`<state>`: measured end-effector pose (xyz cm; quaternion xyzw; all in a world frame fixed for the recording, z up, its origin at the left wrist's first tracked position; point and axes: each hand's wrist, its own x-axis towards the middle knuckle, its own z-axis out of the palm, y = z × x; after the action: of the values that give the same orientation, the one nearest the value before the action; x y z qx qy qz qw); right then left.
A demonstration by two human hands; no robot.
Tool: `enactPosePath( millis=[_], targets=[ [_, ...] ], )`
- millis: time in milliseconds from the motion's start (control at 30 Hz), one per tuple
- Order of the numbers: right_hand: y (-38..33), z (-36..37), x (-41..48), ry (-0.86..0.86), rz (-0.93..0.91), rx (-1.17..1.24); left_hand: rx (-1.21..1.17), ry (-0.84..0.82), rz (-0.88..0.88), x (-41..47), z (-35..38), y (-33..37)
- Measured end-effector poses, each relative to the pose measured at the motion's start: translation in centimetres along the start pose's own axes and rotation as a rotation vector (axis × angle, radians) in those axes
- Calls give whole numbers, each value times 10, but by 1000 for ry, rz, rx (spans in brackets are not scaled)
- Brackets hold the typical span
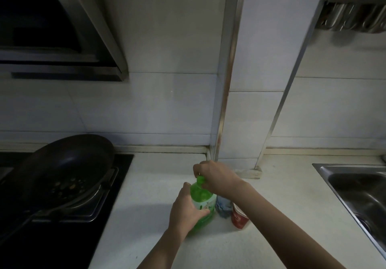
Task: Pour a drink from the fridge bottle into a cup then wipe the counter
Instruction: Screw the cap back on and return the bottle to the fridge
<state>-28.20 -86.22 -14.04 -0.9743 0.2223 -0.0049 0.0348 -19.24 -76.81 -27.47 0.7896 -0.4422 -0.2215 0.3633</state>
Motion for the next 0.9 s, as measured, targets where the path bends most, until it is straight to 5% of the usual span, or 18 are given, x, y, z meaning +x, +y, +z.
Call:
enactPosePath(
  millis=[500,733,900],
  targets=[
    [0,-1,14,-114,16,-71,19,4,-10,1,-2,1],
    [-2,-11,7,-95,-210,-138,1,4,-1,0,-1,1],
    [2,-9,7,-132,-150,-120,2,1,-5,0,-1,-1]
  ],
)
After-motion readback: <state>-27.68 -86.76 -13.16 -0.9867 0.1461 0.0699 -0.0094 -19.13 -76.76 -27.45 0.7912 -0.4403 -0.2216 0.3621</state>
